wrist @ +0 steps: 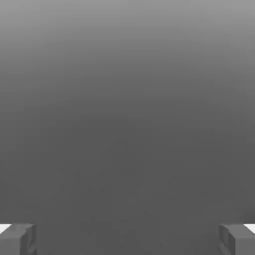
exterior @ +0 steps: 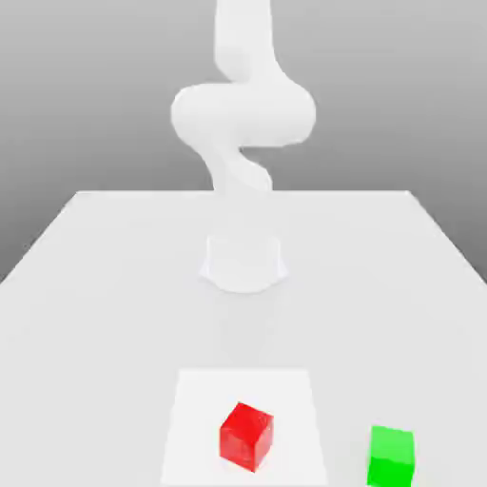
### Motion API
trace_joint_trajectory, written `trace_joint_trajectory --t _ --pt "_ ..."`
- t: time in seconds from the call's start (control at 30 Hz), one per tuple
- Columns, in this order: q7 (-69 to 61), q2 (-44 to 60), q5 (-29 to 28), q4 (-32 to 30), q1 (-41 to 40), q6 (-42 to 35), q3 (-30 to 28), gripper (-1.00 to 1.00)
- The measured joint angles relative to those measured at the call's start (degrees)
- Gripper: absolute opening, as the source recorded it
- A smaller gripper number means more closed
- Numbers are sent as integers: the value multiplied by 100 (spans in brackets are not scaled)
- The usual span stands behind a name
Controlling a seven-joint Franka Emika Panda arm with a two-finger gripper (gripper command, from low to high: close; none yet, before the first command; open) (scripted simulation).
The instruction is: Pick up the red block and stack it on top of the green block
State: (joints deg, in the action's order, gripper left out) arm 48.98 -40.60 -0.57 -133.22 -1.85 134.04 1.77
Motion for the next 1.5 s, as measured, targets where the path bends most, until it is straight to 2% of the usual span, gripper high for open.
trace_joint_trajectory --t 0.47,0.77,0.93,0.97,1.2,1.37,1.5 --pt "1887 2955 -480 -807 -661 1263 630 0" --pt "2748 4783 -332 -1318 -684 2093 676 0" --pt "3015 5811 -560 -1233 -495 2893 437 0" --pt "3056 5979 -615 -1208 -450 3031 381 -100" --pt "3074 6000 -631 -1206 -446 3057 375 -100" --pt "2820 5113 -298 -1337 -568 2303 584 -100" --pt "2639 5054 -406 -814 -49 1690 1174 -100"
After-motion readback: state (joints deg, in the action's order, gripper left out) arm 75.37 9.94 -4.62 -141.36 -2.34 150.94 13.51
